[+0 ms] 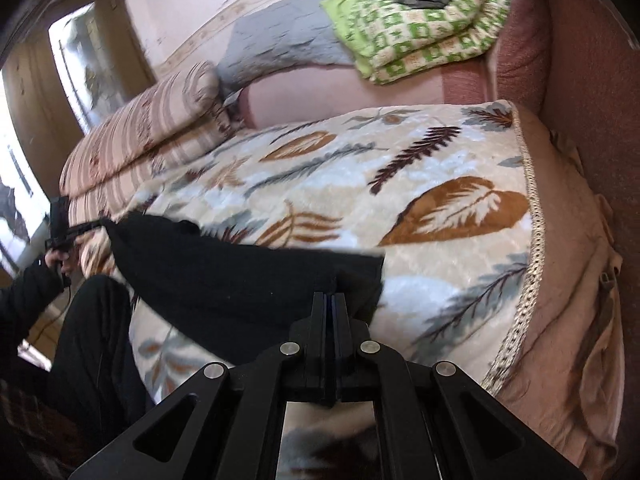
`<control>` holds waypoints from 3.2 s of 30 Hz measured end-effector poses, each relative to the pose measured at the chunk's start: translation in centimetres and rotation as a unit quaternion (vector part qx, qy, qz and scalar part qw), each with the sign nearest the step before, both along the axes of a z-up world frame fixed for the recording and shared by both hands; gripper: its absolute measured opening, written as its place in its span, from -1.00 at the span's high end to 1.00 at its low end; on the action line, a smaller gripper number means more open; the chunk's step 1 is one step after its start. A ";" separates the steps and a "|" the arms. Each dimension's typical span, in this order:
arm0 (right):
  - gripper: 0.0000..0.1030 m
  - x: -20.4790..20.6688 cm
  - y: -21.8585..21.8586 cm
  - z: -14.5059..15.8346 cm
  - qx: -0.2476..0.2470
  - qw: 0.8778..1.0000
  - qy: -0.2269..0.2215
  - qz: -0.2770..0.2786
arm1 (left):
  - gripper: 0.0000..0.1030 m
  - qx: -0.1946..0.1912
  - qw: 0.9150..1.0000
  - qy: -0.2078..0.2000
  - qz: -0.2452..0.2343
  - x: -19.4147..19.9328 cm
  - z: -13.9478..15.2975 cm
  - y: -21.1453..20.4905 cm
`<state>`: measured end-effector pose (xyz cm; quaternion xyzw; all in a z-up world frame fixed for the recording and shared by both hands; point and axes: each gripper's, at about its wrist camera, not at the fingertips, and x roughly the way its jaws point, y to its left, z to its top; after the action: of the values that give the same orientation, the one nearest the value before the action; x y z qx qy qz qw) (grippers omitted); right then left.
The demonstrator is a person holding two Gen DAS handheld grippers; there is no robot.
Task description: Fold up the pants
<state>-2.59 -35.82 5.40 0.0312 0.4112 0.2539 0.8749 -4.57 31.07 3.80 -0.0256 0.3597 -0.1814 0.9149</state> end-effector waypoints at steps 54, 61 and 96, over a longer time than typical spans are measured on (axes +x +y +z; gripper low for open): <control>0.56 -3.7 38.1 -6.5 -0.091 0.967 -0.047 0.234 | 0.53 -0.197 0.974 0.061 0.097 -2.4 -7.3 -2.3; 0.52 -3.4 38.1 -3.9 -0.049 0.971 -0.070 0.225 | 0.83 -0.238 0.962 0.069 0.119 -2.5 -8.3 -1.0; -0.41 -2.0 18.3 -0.9 -0.040 0.993 -0.058 -0.092 | -0.65 -0.270 0.962 0.036 0.006 2.3 4.3 -18.7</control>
<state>-4.55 -17.48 4.47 0.0188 0.3647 0.1575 0.9175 -2.26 12.34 8.14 -0.2802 0.3296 -0.2651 0.8617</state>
